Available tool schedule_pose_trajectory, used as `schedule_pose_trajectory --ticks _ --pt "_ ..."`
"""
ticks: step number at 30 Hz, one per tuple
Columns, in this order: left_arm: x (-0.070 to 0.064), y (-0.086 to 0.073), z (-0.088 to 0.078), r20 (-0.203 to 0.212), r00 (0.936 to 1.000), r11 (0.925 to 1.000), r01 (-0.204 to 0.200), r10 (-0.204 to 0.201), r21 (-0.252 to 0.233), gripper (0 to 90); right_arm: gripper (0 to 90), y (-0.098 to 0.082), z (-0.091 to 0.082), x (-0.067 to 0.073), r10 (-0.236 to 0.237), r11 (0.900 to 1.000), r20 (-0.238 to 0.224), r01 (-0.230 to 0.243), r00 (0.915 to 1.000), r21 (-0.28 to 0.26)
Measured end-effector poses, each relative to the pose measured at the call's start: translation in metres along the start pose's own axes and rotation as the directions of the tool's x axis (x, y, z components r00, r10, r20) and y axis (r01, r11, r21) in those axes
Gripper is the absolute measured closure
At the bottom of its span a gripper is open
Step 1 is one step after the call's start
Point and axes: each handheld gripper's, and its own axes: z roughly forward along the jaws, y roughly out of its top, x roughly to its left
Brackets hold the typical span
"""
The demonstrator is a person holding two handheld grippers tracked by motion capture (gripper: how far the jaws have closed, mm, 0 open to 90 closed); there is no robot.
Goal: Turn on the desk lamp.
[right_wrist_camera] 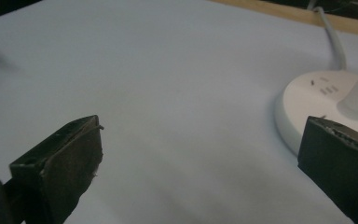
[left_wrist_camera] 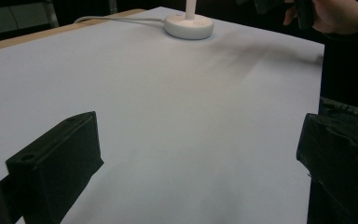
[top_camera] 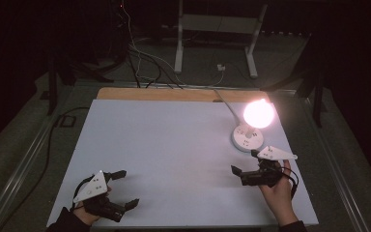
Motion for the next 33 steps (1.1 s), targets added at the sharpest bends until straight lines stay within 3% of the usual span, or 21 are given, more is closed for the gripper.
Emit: schedule_pose_trajectory --ticks 12,21,25,33 --pt "0.0 0.0 0.0 0.0 1.0 1.0 0.0 0.0 0.001 0.4 0.0 -0.031 -0.003 0.006 -0.052 0.996 -0.034 0.054 0.9981 0.066" --pt "0.0 0.0 0.0 0.002 1.0 1.0 0.001 -0.001 0.001 0.4 0.0 -0.052 -0.01 0.007 -0.045 0.994 -0.056 0.051 0.9974 0.101" --pt "0.0 0.0 0.0 0.003 1.0 1.0 0.005 -0.005 -0.002 0.4 0.0 -0.061 -0.015 0.007 -0.08 0.991 -0.046 0.084 0.9957 0.1" --pt "-0.001 0.0 0.0 0.003 1.0 1.0 -0.005 0.005 0.007 0.4 0.0 -0.074 -0.018 0.005 -0.073 0.99 -0.043 0.078 0.9964 0.121"
